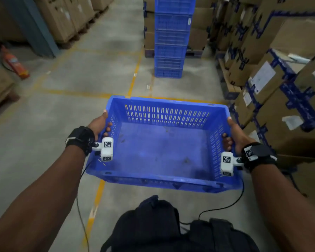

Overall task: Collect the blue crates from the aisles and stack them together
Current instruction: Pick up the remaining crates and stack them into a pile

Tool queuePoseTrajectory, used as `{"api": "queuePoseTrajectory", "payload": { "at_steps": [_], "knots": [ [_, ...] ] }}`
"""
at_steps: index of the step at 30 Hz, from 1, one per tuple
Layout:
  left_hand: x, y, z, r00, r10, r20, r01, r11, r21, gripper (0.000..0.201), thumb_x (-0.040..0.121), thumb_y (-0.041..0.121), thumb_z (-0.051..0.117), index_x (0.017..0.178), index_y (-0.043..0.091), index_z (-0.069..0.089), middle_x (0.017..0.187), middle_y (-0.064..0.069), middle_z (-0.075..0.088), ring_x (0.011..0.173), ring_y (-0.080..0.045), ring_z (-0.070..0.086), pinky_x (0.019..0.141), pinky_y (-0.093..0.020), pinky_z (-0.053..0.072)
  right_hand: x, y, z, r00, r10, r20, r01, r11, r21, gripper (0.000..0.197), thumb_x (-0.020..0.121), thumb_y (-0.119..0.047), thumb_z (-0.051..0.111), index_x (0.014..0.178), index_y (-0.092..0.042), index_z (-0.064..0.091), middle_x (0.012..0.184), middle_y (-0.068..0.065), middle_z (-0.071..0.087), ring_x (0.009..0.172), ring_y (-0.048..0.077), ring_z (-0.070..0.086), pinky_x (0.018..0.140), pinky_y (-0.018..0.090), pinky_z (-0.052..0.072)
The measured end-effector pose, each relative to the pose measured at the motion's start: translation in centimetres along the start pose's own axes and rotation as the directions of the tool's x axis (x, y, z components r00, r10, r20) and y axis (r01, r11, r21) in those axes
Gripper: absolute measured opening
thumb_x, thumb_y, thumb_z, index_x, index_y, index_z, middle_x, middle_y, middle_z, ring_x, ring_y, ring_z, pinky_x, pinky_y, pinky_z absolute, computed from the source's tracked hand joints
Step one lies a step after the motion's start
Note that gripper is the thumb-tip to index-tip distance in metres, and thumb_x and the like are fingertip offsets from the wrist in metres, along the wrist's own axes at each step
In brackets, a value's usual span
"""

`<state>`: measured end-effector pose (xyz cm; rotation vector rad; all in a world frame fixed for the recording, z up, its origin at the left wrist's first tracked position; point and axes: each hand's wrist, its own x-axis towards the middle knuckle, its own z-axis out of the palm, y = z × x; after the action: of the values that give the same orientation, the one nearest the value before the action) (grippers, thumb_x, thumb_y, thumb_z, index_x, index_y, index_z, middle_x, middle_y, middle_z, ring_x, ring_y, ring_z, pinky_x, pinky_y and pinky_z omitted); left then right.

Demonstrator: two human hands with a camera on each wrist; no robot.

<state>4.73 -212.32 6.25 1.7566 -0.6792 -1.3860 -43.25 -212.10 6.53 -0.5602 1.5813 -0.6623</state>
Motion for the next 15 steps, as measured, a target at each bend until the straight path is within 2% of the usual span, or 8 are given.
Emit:
{"api": "queuePoseTrajectory", "payload": {
  "at_steps": [3,4,6,8,11,13,15],
  "knots": [
    [6.5,5.6,2.1,1.0,-0.023,0.015,0.022,0.998,0.067,0.059,0.097,0.071,0.034,0.081,0.016,0.048,0.064,0.0,0.038,0.042,-0.012,0.027,0.035,-0.015,0.023,4.1,-5.7,0.5,0.999,0.024,-0.024,-0.024,0.999,0.027,0.072,0.081,-0.088,0.034,0.066,-0.018,0.037,0.044,-0.003,0.021,0.032,0.011,0.017,0.039,0.018,0.017],
    [8.9,7.8,3.0,1.0,-0.008,0.03,0.006,0.998,0.07,0.058,0.097,0.07,0.034,0.085,0.015,0.049,0.066,-0.001,0.038,0.047,-0.013,0.027,0.035,-0.016,0.023,5.8,-7.9,0.6,1.0,0.016,-0.019,-0.015,0.999,0.035,0.073,0.081,-0.088,0.033,0.066,-0.018,0.037,0.044,-0.003,0.021,0.032,0.012,0.017,0.039,0.018,0.017],
    [12.9,11.3,4.5,0.998,0.038,0.041,-0.041,0.998,0.055,0.055,0.1,0.065,0.034,0.103,0.013,0.049,0.073,-0.001,0.04,0.052,-0.014,0.029,0.034,-0.016,0.027,9.1,-11.6,0.7,1.0,0.008,-0.024,-0.007,0.999,0.044,0.073,0.082,-0.089,0.032,0.067,-0.017,0.036,0.044,-0.003,0.021,0.033,0.012,0.017,0.039,0.02,0.016],
    [17.5,14.9,6.2,0.996,0.064,0.059,-0.067,0.996,0.056,0.052,0.102,0.061,0.033,0.116,0.013,0.046,0.078,-0.002,0.042,0.052,-0.014,0.033,0.033,-0.017,0.031,13.2,-15.7,1.1,1.0,0.012,-0.024,-0.011,0.999,0.038,0.072,0.083,-0.087,0.031,0.068,-0.017,0.037,0.044,-0.004,0.022,0.033,0.01,0.017,0.038,0.02,0.016],
    [24.8,19.6,8.4,0.993,0.083,0.079,-0.088,0.994,0.07,0.054,0.103,0.059,0.033,0.128,0.012,0.046,0.081,-0.004,0.047,0.049,-0.013,0.037,0.035,-0.017,0.036,19.7,-22.2,1.8,1.0,0.014,-0.021,-0.014,1.0,0.016,0.071,0.088,-0.083,0.029,0.069,-0.015,0.037,0.044,-0.004,0.022,0.031,0.009,0.017,0.035,0.017,0.018],
    [29.6,22.9,9.9,0.994,0.076,0.073,-0.082,0.994,0.076,0.054,0.103,0.058,0.034,0.126,0.01,0.047,0.079,-0.005,0.048,0.047,-0.013,0.039,0.036,-0.017,0.038,24.3,-26.8,2.3,1.0,0.019,-0.006,-0.02,1.0,-0.013,0.07,0.089,-0.082,0.029,0.07,-0.015,0.038,0.044,-0.004,0.023,0.03,0.009,0.018,0.034,0.016,0.019],
    [33.6,26.3,11.4,0.996,0.055,0.07,-0.06,0.996,0.07,0.052,0.104,0.057,0.033,0.115,0.008,0.048,0.076,-0.005,0.045,0.043,-0.013,0.039,0.035,-0.017,0.038,28.4,-31.7,2.8,1.0,0.015,0.003,-0.015,1.0,-0.025,0.069,0.089,-0.082,0.03,0.07,-0.015,0.038,0.043,-0.004,0.024,0.03,0.009,0.018,0.034,0.015,0.019]
  ]
}}
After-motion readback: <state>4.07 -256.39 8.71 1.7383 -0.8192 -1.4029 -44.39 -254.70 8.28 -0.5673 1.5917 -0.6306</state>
